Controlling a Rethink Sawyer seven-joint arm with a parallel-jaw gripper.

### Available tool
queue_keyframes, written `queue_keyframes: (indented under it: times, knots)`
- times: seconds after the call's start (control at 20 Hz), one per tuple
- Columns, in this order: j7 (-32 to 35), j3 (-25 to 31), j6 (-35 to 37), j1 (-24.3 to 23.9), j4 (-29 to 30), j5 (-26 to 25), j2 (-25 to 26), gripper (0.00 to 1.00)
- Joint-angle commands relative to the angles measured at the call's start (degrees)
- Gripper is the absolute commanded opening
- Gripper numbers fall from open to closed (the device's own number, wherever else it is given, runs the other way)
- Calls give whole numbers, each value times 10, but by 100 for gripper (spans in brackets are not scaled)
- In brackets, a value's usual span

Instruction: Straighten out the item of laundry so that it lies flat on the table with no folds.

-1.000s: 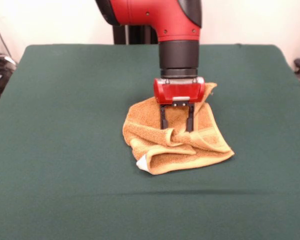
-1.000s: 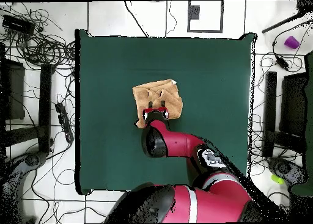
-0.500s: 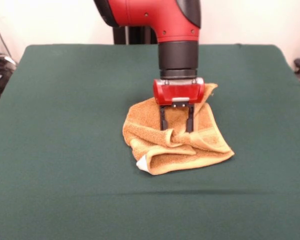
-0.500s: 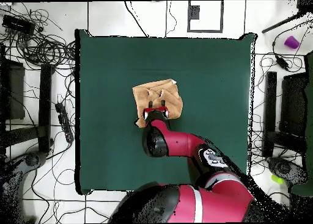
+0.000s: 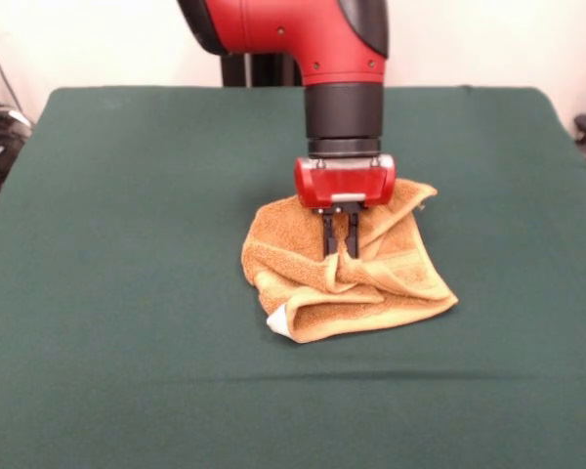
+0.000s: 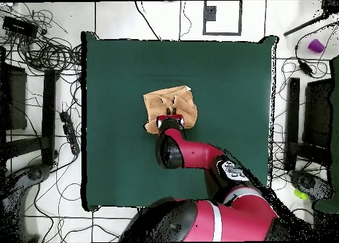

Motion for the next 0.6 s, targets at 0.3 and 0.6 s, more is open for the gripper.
queue_keyframes:
  times: [0.3,0.6]
  knots:
    - [77,41,113,11,-48,26,89,0]
    - [80,55,108,-2,-32,11,71,0]
